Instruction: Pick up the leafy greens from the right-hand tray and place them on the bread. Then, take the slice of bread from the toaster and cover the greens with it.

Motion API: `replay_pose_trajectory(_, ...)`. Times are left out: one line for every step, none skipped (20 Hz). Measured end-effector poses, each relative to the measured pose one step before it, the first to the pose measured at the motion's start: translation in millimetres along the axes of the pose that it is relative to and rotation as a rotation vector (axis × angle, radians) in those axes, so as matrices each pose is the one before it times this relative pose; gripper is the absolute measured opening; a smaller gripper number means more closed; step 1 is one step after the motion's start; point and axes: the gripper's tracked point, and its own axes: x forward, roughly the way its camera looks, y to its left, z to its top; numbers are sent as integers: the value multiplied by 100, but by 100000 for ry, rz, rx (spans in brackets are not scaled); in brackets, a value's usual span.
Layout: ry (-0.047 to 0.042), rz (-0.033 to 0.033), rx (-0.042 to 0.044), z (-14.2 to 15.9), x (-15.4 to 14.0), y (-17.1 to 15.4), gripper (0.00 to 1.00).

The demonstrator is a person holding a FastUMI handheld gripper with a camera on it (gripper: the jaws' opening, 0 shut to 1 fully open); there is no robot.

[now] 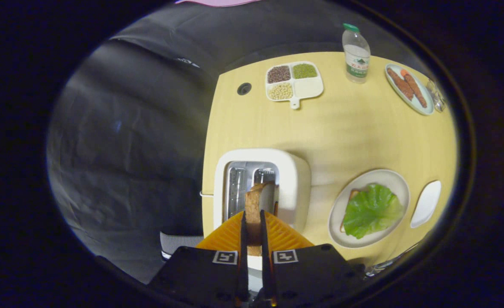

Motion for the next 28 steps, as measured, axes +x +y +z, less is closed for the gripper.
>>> replay_pose_trajectory(77,497,331,139,-472,-304,16)
replay_pose_trajectory(560,1644,1960,-27,-635,111,16)
replay_pose_trajectory(-60,2041,2733,260,-743,327,16)
replay_pose_trajectory(-794,2124,2081,445,-816,300,16)
replay_pose_trajectory(-584,1987,1283,374,-974,159,16)
replay_pose_trajectory(-1251,1943,1175,396,-1026,85,16)
replay_pose_trajectory(-898,1654,969,329,-1060,-9,16)
replay_pose_trajectory(-833,1560,662,267,-1338,-60,16)
replay_pose_trajectory(-791,1974,737,269,-1240,-45,16)
replay_pose_trajectory(-859,2323,993,142,-1286,10,16)
replay_pose_trajectory(-1077,2371,374,264,-1289,-95,16)
replay_pose_trajectory(-698,2022,8,157,-1262,-239,16)
replay_pose_trajectory(-696,2204,27,157,-1060,-312,16)
replay_pose_trajectory(-911,2010,377,104,-1163,-382,16)
replay_pose_trajectory(-895,2535,577,187,-1138,-388,16)
replay_pose_trajectory(-1076,2961,874,225,-1067,-429,16)
replay_pose_trajectory(-2189,3367,1451,459,-808,-488,16)
replay_pose_trajectory(-1884,3898,1181,500,-748,-543,16)
replay_pose_trajectory(-1939,2791,364,431,-490,-859,16)
replay_pose_trajectory(-2388,1557,-79,298,-434,-1353,16)
replay_pose_trajectory(-1566,596,-36,30,-100,-1603,16)
replay_pose_trajectory(-1044,-300,204,-196,38,-1863,16)
replay_pose_trajectory(133,-278,573,-476,100,-1913,16)
replay_pose_trajectory(777,-305,853,-771,335,-1720,16)
replay_pose_trajectory(1288,-67,657,-794,490,-1629,16)
replay_pose_trajectory(1045,25,292,-810,631,-1486,16)
replay_pose_trajectory(1169,195,125,-639,720,-1397,16)
replay_pose_trajectory(298,549,237,-311,764,-1149,16)
